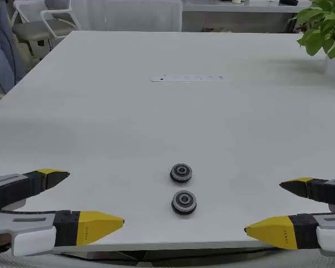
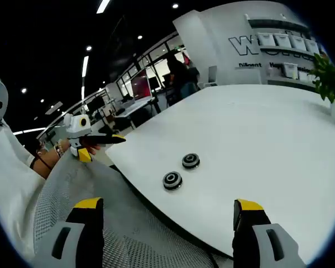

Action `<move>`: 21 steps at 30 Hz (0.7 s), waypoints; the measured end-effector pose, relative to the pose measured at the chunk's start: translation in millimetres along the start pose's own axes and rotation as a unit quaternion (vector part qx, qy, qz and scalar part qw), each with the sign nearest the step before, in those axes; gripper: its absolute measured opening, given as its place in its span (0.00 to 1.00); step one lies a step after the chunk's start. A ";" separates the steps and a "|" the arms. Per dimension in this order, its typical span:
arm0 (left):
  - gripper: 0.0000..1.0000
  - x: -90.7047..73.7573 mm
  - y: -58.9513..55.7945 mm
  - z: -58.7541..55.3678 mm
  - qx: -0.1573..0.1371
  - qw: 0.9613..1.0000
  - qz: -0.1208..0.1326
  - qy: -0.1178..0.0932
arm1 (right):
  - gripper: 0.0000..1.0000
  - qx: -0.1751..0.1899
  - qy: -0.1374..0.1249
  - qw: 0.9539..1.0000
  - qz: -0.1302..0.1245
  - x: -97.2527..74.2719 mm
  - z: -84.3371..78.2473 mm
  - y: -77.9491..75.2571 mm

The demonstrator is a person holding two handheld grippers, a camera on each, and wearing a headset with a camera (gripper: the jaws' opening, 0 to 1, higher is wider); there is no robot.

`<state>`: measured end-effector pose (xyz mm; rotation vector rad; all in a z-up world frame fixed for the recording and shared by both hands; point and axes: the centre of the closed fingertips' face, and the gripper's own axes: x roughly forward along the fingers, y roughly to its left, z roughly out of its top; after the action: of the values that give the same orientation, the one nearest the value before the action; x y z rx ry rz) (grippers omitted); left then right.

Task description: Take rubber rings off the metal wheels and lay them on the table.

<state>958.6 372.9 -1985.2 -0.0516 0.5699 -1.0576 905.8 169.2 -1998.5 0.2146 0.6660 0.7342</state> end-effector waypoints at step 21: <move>0.99 1.5 -0.2 -7.3 -0.019 1.000 -0.007 0.019 | 0.90 -0.003 -0.012 1.000 -0.003 -0.8 3.1 -0.5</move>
<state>955.6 373.3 -1992.0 -0.0696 0.6246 -1.0621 907.6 168.5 -1995.8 0.2156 0.6413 0.7265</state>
